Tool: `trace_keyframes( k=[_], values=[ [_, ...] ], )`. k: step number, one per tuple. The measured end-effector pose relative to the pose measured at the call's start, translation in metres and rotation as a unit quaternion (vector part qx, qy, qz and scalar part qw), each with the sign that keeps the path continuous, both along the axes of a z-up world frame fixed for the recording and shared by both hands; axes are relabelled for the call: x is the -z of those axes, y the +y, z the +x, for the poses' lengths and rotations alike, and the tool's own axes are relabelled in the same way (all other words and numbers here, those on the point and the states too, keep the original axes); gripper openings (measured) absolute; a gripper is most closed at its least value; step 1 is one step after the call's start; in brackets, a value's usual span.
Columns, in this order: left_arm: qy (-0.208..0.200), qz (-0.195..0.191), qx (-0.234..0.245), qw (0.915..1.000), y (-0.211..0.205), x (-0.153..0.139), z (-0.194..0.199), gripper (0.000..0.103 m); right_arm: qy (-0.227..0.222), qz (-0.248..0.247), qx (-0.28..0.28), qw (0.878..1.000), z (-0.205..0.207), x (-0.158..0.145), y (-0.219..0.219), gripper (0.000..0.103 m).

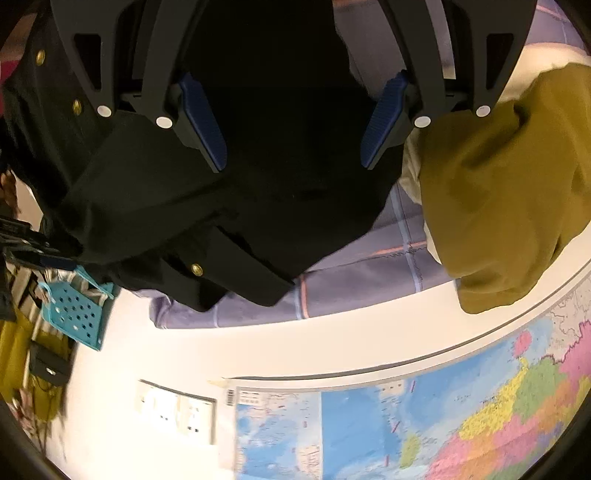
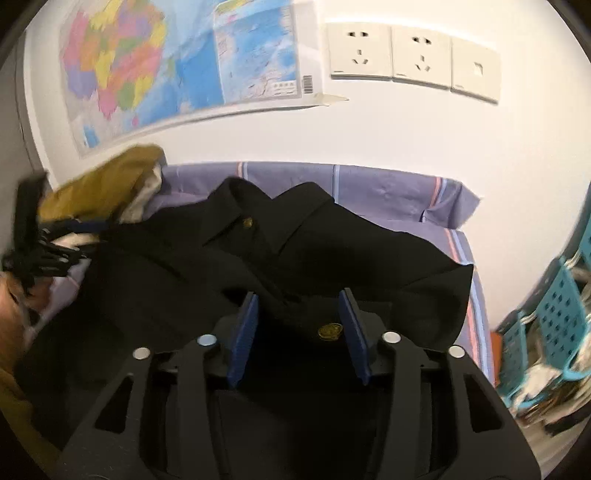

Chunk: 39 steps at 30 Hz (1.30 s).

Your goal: Fold large clothes

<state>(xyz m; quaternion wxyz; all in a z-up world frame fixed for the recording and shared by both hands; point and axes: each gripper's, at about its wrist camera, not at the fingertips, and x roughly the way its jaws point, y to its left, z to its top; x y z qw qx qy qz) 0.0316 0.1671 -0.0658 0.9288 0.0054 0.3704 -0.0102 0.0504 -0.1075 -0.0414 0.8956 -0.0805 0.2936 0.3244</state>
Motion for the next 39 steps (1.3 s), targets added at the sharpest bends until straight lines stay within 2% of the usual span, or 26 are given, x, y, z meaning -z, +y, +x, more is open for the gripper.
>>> trace_keyframes(
  k=[2,4,5,6,9,10,13,17,19,22,26,28,29,31,34,35,36,39],
  values=[
    [0.010,-0.001,0.002,1.0000,-0.004,0.007,0.000,0.072,0.017,0.004,0.001,1.000,0.006,0.007,0.003,0.049],
    [0.021,-0.004,-0.003,0.9998,-0.006,0.015,0.005,0.072,0.036,0.003,0.018,0.999,0.020,0.016,0.003,0.038],
    [0.024,-0.006,-0.006,0.9997,-0.007,0.017,0.008,0.072,0.048,0.002,0.021,0.999,0.027,0.020,0.002,0.037],
    [0.022,-0.008,-0.006,0.9997,-0.002,0.015,0.001,0.073,0.066,0.013,0.033,0.997,0.036,0.024,-0.003,0.037],
    [0.021,-0.017,-0.007,0.9996,0.003,0.015,-0.003,0.074,0.100,0.041,0.054,0.993,0.047,0.029,-0.015,0.052],
    [0.021,-0.018,-0.008,0.9996,0.004,0.016,-0.003,0.075,0.100,0.050,0.056,0.992,0.045,0.027,-0.019,0.052],
    [0.020,-0.017,-0.012,0.9996,0.004,0.016,-0.003,0.075,0.063,0.074,0.046,0.994,0.023,0.008,-0.027,0.052],
    [0.015,-0.020,-0.016,0.9996,0.004,0.011,-0.009,0.075,0.022,0.090,0.008,0.996,-0.006,-0.013,-0.028,0.052],
    [0.013,-0.022,-0.019,0.9995,0.005,0.009,-0.014,0.075,0.015,0.075,-0.018,0.997,-0.015,-0.012,-0.018,0.052],
    [0.009,-0.029,-0.023,0.9993,0.007,0.005,-0.027,0.075,0.029,0.029,-0.043,0.998,-0.015,0.007,0.003,0.044],
    [0.008,-0.040,-0.028,0.9988,0.012,0.002,-0.052,0.076,0.077,-0.021,-0.004,0.997,0.015,0.043,0.016,0.039],
    [0.011,-0.048,-0.032,0.9983,0.014,0.003,-0.063,0.079,0.094,-0.006,0.002,0.996,0.023,0.051,0.014,0.039],
    [0.017,-0.056,-0.035,0.9977,0.017,0.005,-0.072,0.079,0.096,-0.001,0.005,0.995,0.021,0.048,0.012,0.040],
    [0.026,-0.073,-0.032,0.9965,0.022,0.009,-0.087,0.079,0.082,0.009,-0.004,0.997,0.009,0.037,0.007,0.055],
    [0.035,-0.091,-0.036,0.9946,0.027,0.015,-0.107,0.080,0.063,0.033,-0.004,0.997,-0.016,0.019,-0.015,0.059],
    [0.038,-0.107,-0.036,0.9928,0.030,0.018,-0.116,0.081,0.064,0.044,-0.004,0.997,-0.021,0.014,-0.023,0.061],
    [0.042,-0.118,-0.037,0.9915,0.031,0.020,-0.121,0.081,0.066,0.062,-0.002,0.996,-0.027,0.009,-0.036,0.068],
    [0.053,-0.155,-0.029,0.9860,0.031,0.028,-0.139,0.081,0.080,0.112,0.005,0.990,-0.045,0.000,-0.080,0.073]
  ],
)
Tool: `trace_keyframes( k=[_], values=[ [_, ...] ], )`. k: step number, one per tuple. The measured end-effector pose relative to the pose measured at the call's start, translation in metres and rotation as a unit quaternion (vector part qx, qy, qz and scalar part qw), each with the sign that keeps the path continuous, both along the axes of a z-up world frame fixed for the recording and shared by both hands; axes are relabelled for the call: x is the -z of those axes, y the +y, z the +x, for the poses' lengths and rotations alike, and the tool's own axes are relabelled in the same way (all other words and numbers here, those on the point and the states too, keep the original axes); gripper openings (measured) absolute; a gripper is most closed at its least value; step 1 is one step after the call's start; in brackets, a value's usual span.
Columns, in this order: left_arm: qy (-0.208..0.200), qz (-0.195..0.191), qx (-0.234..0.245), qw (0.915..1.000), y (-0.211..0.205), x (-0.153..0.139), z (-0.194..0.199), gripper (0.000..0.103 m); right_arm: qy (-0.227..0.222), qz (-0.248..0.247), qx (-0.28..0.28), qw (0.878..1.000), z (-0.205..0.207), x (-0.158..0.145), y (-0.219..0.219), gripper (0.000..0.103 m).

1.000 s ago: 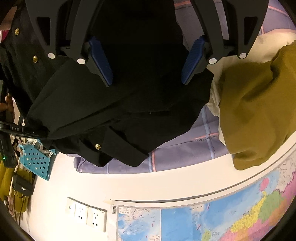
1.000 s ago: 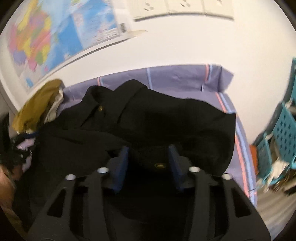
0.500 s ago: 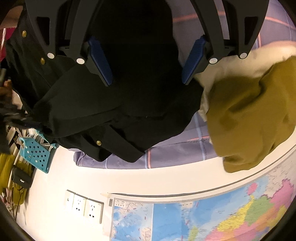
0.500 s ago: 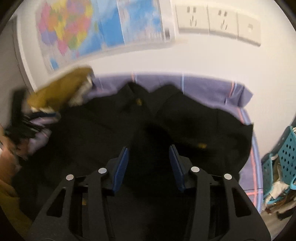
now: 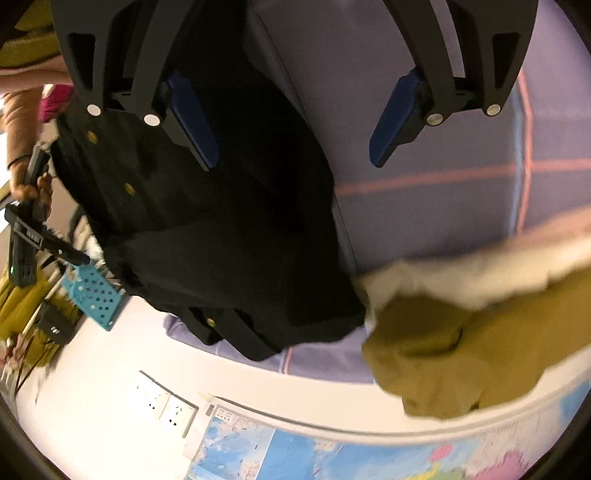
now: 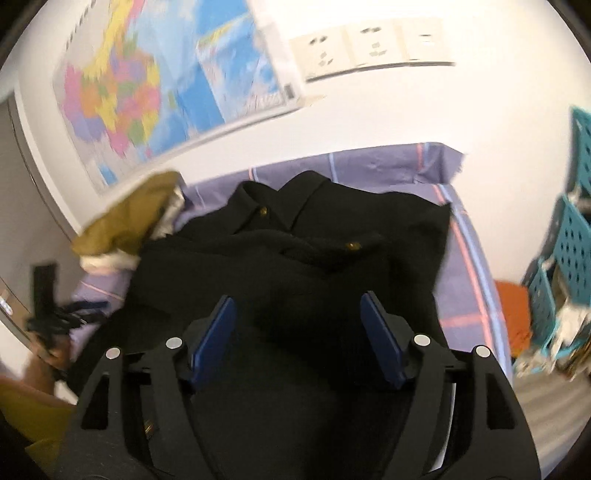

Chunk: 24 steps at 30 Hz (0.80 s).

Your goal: Fold large clothes

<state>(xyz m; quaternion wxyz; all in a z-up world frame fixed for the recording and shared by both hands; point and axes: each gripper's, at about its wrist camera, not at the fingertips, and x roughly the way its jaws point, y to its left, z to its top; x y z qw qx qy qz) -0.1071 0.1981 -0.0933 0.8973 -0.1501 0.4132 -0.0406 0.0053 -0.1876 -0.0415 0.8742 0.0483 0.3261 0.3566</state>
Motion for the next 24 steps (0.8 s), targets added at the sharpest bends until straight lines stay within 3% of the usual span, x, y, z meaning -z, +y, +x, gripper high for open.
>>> trace_keyframes(
  k=[5,7,11,13,17,24],
  values=[
    [0.011,-0.032,0.022,0.9992,-0.013,0.010,-0.026,0.084,0.033,0.017,0.044,0.998,-0.020,0.016,-0.058,0.078],
    [0.011,-0.051,0.032,0.9981,-0.017,0.012,-0.034,0.084,0.052,0.033,0.063,0.996,-0.027,0.027,-0.084,0.086],
    [0.016,-0.114,0.065,0.9913,-0.023,0.016,-0.041,0.089,0.117,0.076,0.039,0.989,-0.040,0.062,-0.108,0.088],
    [0.013,-0.118,0.074,0.9901,-0.028,0.016,-0.043,0.090,0.130,0.079,0.029,0.988,-0.047,0.073,-0.109,0.088],
    [0.026,-0.144,0.104,0.9837,-0.043,0.024,-0.044,0.093,0.132,0.092,-0.007,0.987,-0.061,0.083,-0.104,0.088],
    [0.011,-0.139,0.120,0.9830,-0.065,0.028,-0.039,0.096,0.116,0.092,-0.040,0.988,-0.069,0.083,-0.097,0.090]
  ],
)
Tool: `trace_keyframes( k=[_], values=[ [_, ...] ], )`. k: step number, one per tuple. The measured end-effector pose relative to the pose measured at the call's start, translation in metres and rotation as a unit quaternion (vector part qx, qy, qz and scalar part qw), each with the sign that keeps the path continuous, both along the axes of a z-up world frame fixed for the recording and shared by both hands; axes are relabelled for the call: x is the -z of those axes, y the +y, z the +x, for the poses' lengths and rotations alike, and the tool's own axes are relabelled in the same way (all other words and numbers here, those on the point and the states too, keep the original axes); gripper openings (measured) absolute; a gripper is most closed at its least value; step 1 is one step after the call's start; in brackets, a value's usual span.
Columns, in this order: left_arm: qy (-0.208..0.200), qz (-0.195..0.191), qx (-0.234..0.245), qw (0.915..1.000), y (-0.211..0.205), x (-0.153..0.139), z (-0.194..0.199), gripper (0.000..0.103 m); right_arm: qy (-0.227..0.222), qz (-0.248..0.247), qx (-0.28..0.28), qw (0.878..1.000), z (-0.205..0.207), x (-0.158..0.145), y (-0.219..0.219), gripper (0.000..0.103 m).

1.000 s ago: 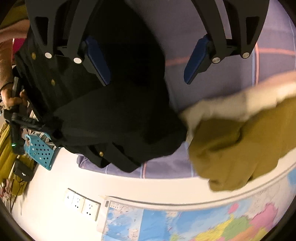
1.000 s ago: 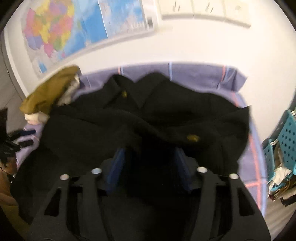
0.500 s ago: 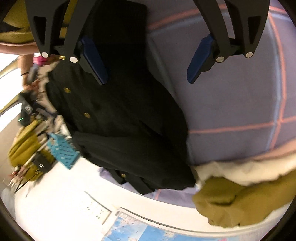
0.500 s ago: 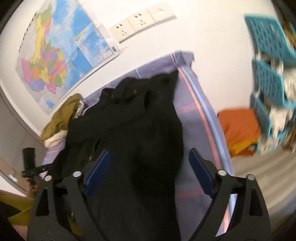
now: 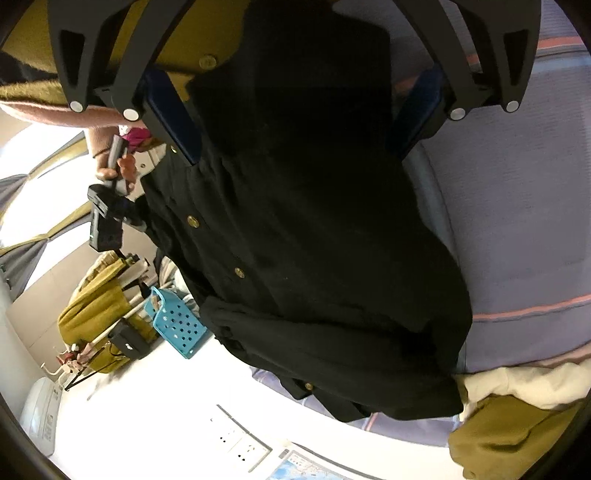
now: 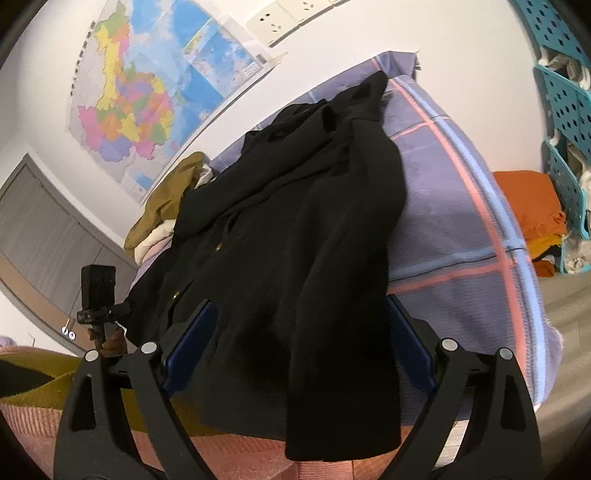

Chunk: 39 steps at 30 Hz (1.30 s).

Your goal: Fold large clothes

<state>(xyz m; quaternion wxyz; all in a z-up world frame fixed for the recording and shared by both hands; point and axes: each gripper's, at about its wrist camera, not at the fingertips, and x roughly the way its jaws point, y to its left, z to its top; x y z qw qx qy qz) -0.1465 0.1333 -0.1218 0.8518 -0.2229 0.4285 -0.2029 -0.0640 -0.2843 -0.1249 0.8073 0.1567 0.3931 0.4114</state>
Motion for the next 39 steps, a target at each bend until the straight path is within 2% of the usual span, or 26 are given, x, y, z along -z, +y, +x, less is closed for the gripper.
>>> trace_keyframes(
  k=[2,3,4,5,6,7,8,9,10,13,16,17,20,21,23,25,27,29,30,31,33,34,35,36,37,39],
  values=[
    [-0.001,0.006,-0.002,1.0000,-0.004,0.000,0.002,0.095,-0.006,0.005,-0.012,1.000,-0.003,0.000,0.003,0.090],
    [-0.002,0.006,-0.005,1.0000,-0.006,-0.001,0.003,0.090,-0.008,0.005,-0.014,1.000,-0.002,0.000,0.005,0.089],
    [0.001,0.011,-0.010,0.9999,-0.007,-0.001,0.005,0.076,-0.010,0.005,-0.017,1.000,-0.003,0.000,0.008,0.078],
    [0.006,0.019,-0.016,0.9997,-0.008,-0.001,0.008,0.068,-0.003,0.010,-0.023,1.000,-0.003,0.002,0.011,0.065],
    [0.011,0.019,-0.016,0.9996,-0.010,-0.001,0.010,0.050,0.011,0.023,-0.030,0.999,0.000,0.004,0.013,0.046],
    [0.013,0.013,-0.015,0.9997,-0.009,-0.003,0.010,0.035,0.027,0.044,-0.038,0.998,0.001,0.008,0.014,0.042],
    [0.013,0.004,-0.018,0.9997,-0.009,-0.006,0.010,0.028,0.030,0.053,-0.044,0.997,0.001,0.008,0.015,0.032],
    [0.012,-0.001,-0.016,0.9998,-0.008,-0.008,0.009,0.021,0.029,0.057,-0.046,0.997,-0.002,0.007,0.017,0.027],
    [0.007,-0.004,-0.017,0.9998,-0.008,-0.013,0.008,0.019,0.029,0.069,-0.048,0.996,-0.004,0.003,0.016,0.022],
    [-0.016,-0.021,-0.025,0.9993,0.002,-0.028,-0.003,0.013,-0.004,0.120,-0.059,0.991,-0.023,-0.024,0.011,0.018],
    [-0.053,-0.040,-0.042,0.9969,0.019,-0.046,-0.021,0.012,-0.036,0.139,-0.076,0.987,-0.041,-0.045,0.008,0.017],
    [-0.057,-0.032,-0.051,0.9965,0.024,-0.050,-0.026,0.012,-0.040,0.131,-0.081,0.987,-0.045,-0.046,0.010,0.017],
    [-0.031,-0.026,-0.042,0.9983,0.026,-0.036,-0.023,0.014,-0.007,0.108,-0.075,0.991,-0.038,-0.030,0.012,0.030],
    [-0.022,-0.027,-0.037,0.9987,0.028,-0.030,-0.020,0.017,0.013,0.104,-0.070,0.992,-0.034,-0.018,0.011,0.038],
    [0.003,-0.031,-0.029,0.9991,0.026,-0.013,-0.014,0.025,0.043,0.097,-0.052,0.993,-0.027,-0.001,0.009,0.041],
    [0.019,-0.039,-0.024,0.9988,0.024,-0.001,-0.010,0.042,0.058,0.101,-0.049,0.992,-0.025,0.013,0.006,0.054],
    [0.032,-0.046,-0.023,0.9982,0.024,0.009,-0.006,0.049,0.066,0.115,-0.054,0.990,-0.025,0.019,0.004,0.057],
    [0.025,-0.058,-0.018,0.9978,0.023,0.010,-0.005,0.055,0.061,0.116,-0.059,0.990,-0.025,0.019,0.004,0.061],
    [0.024,-0.061,-0.017,0.9977,0.022,0.010,-0.005,0.059,0.060,0.120,-0.062,0.989,-0.026,0.018,0.004,0.066],
    [0.022,-0.060,-0.014,0.9978,0.019,0.009,-0.004,0.061,0.057,0.121,-0.068,0.989,-0.026,0.017,0.005,0.072],
    [0.020,-0.054,-0.009,0.9983,0.010,0.007,-0.004,0.060,0.051,0.122,-0.080,0.988,-0.028,0.014,0.009,0.077],
    [0.019,-0.042,-0.013,0.9989,0.006,0.006,-0.003,0.042,0.049,0.117,-0.077,0.989,-0.029,0.013,0.010,0.069],
    [0.020,-0.032,-0.011,0.9992,0.001,0.006,-0.001,0.030,0.051,0.115,-0.077,0.989,-0.029,0.013,0.011,0.057],
    [0.024,-0.030,-0.007,0.9992,-0.002,0.006,0.000,0.019,0.060,0.116,-0.076,0.989,-0.028,0.016,0.013,0.027],
    [0.024,-0.027,-0.014,0.9993,-0.002,0.004,0.001,0.014,0.075,0.121,-0.072,0.987,-0.027,0.019,0.016,0.020],
    [0.006,-0.022,-0.019,0.9996,-0.003,-0.007,-0.003,0.012,0.069,0.134,-0.065,0.986,-0.030,0.015,0.017,0.018]
  ],
)
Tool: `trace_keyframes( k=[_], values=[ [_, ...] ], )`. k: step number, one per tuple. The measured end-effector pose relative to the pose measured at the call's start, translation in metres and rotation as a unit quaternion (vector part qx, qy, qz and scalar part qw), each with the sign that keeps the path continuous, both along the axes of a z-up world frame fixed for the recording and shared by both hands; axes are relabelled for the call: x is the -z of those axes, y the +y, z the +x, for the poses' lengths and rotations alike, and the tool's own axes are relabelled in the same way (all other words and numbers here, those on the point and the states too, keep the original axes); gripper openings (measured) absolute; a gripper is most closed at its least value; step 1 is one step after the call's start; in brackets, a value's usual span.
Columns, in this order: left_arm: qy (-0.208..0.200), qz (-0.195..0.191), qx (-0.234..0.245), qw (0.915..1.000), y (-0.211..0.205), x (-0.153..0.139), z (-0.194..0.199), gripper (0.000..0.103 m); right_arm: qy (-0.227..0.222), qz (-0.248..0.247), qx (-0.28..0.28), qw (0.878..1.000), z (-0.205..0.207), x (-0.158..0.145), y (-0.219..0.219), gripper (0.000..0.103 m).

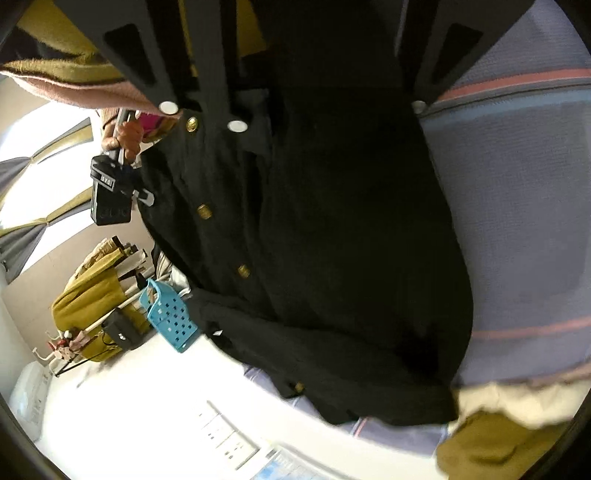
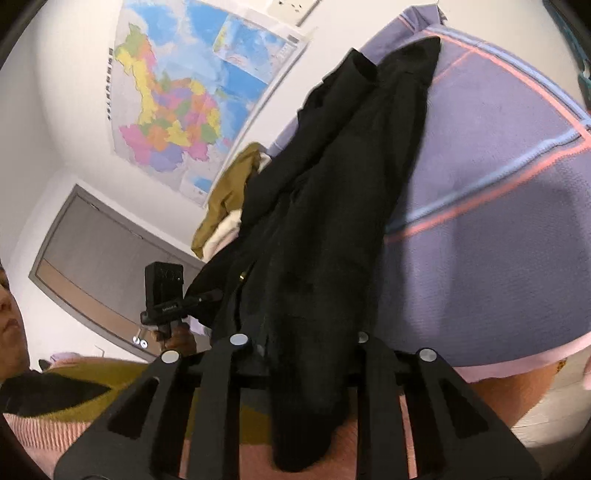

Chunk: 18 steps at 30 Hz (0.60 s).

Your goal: Fold large clothes

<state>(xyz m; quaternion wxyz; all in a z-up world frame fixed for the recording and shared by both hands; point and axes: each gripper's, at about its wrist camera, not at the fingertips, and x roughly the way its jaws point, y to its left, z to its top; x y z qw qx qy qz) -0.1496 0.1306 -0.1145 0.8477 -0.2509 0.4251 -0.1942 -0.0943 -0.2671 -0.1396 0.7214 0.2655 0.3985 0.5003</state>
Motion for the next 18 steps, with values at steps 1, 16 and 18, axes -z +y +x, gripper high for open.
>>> trace_keyframes(
  k=[1,16,18],
  values=[
    [-0.010,-0.004,-0.003,0.9999,0.002,-0.007,-0.003,0.011,-0.008,0.010,0.003,1.000,-0.003,-0.006,-0.002,0.017],
    [-0.119,-0.069,-0.024,0.9902,0.037,-0.069,-0.048,0.009,-0.124,0.088,0.030,0.988,-0.044,-0.094,-0.027,0.008],
    [-0.112,-0.070,-0.026,0.9909,0.040,-0.068,-0.045,0.009,-0.119,0.091,0.036,0.988,-0.039,-0.094,-0.027,0.007]
  ],
)
